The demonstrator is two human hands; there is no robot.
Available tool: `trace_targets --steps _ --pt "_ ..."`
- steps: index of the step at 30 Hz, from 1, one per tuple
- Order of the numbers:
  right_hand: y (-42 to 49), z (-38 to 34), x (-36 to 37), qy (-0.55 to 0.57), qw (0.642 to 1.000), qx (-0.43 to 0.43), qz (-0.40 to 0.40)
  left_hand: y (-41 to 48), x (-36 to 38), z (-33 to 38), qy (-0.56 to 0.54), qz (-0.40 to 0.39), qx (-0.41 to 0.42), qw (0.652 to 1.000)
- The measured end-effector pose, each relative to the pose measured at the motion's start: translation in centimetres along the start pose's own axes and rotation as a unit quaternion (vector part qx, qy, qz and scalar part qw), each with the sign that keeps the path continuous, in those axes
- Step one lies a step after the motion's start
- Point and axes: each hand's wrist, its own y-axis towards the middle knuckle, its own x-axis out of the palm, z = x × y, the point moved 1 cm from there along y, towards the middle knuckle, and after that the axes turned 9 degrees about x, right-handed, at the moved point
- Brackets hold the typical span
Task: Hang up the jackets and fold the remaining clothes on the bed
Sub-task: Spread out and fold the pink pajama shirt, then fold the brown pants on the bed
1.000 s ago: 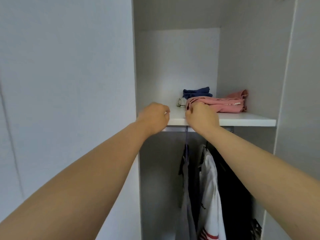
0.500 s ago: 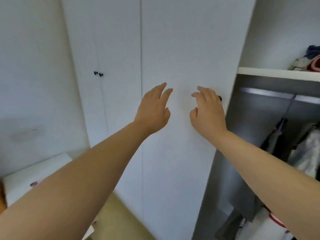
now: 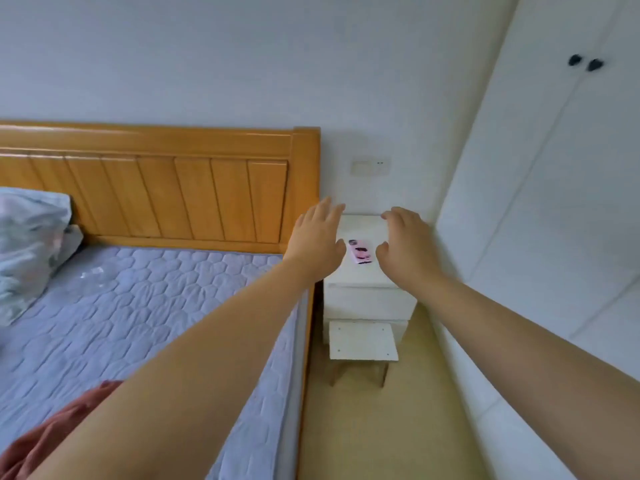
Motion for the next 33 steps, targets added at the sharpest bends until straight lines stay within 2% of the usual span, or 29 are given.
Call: trace_targets --steps 7,12,16,22,26,29,32,33 --pt "1.5 -17.8 15.7 0.015 0.975 -0.147 -0.166 -11.3 0.9 -20.6 -0.032 -0.022 -0.236 0.971" --pt "-1.9 -27.5 25.8 0.005 0.939 -0.211 -0.273 -22.0 3.5 -29.8 -0.092 -0.011 -0.403 0.911" --pt "-7.8 -32.4 32.7 -0.025 0.896 -0.267 -0.354 -32.4 7.2 -33.5 -0.124 0.007 -0.52 0.845" --pt "-15.8 -36.4 39.6 -0.051 0.838 -0.334 -0.428 -44.2 11.9 -35.3 -0.156 0.025 -0.671 0.724" --pt "-19.5 -37.4 42.6 -0.082 0.808 -0.375 -0.447 -50.1 14.1 -35.9 -0.156 0.054 -0.738 0.655" --pt "-21.3 -38.6 44.6 -0.073 0.803 -0.397 -0.439 -53.6 14.5 -37.2 -0.124 0.095 -0.783 0.602" --pt "-23.1 -39.4 46.9 -0.064 0.799 -0.399 -0.445 -57.0 15.4 -39.0 -0.121 0.045 -0.817 0.561" --pt "-23.7 -39.6 47.8 -0.057 0.8 -0.397 -0.447 -58.1 16.1 -39.5 -0.123 0.007 -0.815 0.566"
